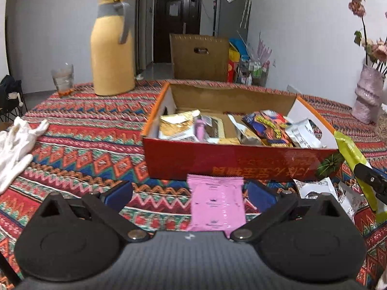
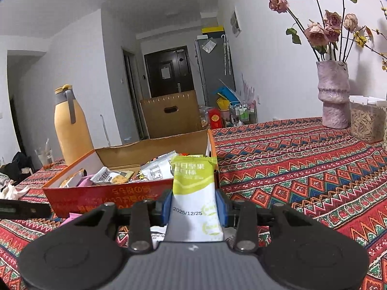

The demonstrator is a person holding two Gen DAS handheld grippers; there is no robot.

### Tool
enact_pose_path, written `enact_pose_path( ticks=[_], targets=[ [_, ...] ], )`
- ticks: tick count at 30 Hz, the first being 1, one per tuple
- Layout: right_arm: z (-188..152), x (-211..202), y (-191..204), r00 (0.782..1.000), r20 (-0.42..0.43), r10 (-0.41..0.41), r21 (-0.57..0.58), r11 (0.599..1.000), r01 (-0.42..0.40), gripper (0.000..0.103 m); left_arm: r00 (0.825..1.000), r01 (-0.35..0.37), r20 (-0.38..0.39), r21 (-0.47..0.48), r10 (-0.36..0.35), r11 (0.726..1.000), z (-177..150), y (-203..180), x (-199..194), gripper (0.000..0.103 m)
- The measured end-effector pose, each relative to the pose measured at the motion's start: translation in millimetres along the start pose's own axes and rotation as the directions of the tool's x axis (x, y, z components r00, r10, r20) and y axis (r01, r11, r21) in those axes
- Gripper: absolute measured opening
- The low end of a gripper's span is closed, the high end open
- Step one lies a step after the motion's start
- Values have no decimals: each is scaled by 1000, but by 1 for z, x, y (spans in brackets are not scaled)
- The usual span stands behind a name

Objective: Organize snacks
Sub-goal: 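Grasp a pink biscuit pack with the left gripper while the right gripper holds the bar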

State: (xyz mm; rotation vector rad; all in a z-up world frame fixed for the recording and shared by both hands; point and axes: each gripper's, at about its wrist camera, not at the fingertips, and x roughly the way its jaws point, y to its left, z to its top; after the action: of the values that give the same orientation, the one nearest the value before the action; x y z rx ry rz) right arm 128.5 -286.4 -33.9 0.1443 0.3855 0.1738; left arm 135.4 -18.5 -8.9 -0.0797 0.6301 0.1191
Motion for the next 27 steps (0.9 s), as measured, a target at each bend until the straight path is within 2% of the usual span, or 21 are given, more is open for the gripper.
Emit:
enact_pose_path(
  ticks=[5,12,20,23,27],
  targets=[
    [-1,-1,-1,1000,3,-9,8,1000,9,38,999,-11,-47,18,11,1000,-1,-14,19,103],
    [-2,1,-1,1000,-1,-17,7,1000,17,38,997,18,-75,-11,-19,1000,-10,-9,36,103],
    [-3,1,1,1000,3,-22,0,1000,22,38,994,29,-102,0,-29,1000,-15,-12,45,102],
    [-3,0,1,1000,6,-20,-1,1000,20,38,993,33,-117,4,-32,999,-16,-13,49,90],
    [-3,-1,1,1000,7,-18,-5,1000,18,38,991,10,-135,20,-7,1000,-18,-16,55,87]
  ],
)
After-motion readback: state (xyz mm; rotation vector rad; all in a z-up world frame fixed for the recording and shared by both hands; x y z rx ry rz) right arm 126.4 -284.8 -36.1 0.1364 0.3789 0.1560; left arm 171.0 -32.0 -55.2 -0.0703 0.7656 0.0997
